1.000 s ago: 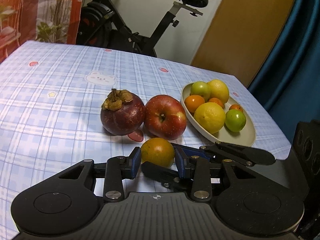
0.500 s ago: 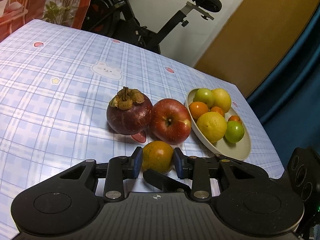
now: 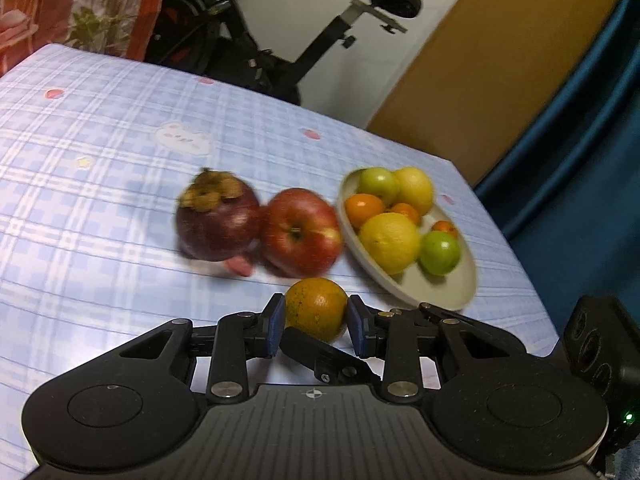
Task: Organize fruits
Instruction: 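Carry the citrus onto the plate and open the left gripper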
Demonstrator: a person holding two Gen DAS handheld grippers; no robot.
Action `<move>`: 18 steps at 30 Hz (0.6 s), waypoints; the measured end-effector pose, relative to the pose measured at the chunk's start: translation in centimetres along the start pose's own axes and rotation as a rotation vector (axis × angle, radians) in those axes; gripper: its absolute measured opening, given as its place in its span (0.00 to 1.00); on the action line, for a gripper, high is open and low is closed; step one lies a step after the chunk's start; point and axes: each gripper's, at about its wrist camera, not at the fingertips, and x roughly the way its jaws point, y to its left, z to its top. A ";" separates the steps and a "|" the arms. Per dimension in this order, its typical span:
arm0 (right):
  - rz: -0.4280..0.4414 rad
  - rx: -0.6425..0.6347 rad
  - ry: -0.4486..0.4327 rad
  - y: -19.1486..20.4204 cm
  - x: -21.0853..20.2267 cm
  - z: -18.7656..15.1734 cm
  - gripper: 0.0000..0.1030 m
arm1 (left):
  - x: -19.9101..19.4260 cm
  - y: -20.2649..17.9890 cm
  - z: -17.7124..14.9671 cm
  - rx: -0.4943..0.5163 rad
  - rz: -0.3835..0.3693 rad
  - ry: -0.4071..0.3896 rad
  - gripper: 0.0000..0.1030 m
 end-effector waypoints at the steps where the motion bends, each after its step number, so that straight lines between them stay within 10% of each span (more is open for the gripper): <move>1: -0.004 0.009 -0.012 -0.2 -0.6 -0.2 0.44 | 0.0 -0.5 -0.1 0.009 -0.005 0.000 0.34; 18: -0.178 0.241 -0.139 -7.1 -8.2 -0.1 0.44 | 5.1 -10.3 2.4 0.216 -0.077 0.034 0.34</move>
